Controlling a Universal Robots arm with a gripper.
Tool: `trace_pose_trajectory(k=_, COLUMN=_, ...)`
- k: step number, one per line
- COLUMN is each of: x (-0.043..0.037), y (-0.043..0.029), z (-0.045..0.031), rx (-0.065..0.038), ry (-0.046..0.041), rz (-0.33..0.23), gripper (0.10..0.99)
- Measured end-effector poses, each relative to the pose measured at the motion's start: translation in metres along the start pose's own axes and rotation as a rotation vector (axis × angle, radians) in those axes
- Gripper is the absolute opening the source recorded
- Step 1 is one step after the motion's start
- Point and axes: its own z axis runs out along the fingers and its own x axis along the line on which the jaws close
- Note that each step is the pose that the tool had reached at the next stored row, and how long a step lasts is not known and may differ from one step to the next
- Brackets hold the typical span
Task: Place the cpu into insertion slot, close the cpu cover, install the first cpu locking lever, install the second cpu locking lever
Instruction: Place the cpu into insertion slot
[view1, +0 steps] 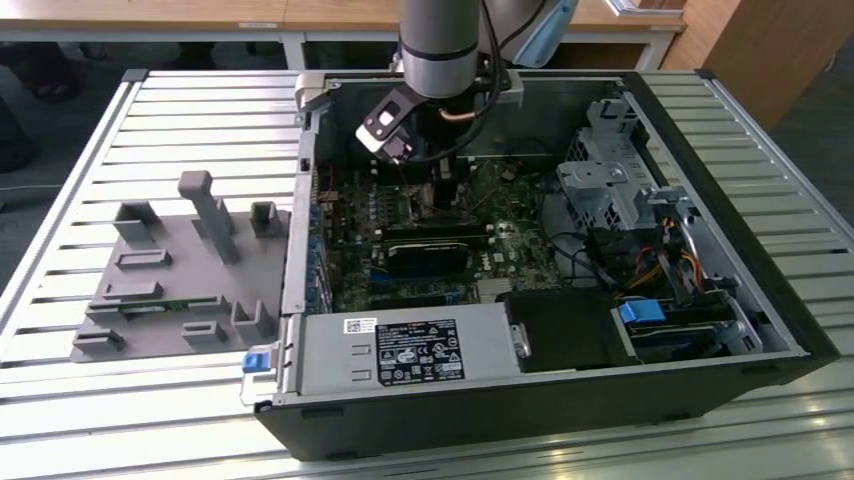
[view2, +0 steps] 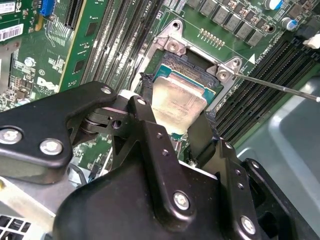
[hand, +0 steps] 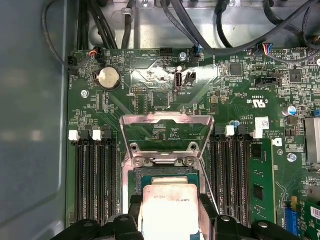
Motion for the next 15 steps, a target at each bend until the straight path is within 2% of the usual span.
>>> trace_pose_trajectory(k=15, x=0.0006, y=-0.0016, z=0.0097, rx=0.000, ry=-0.0007, rz=0.008, gripper=0.529)
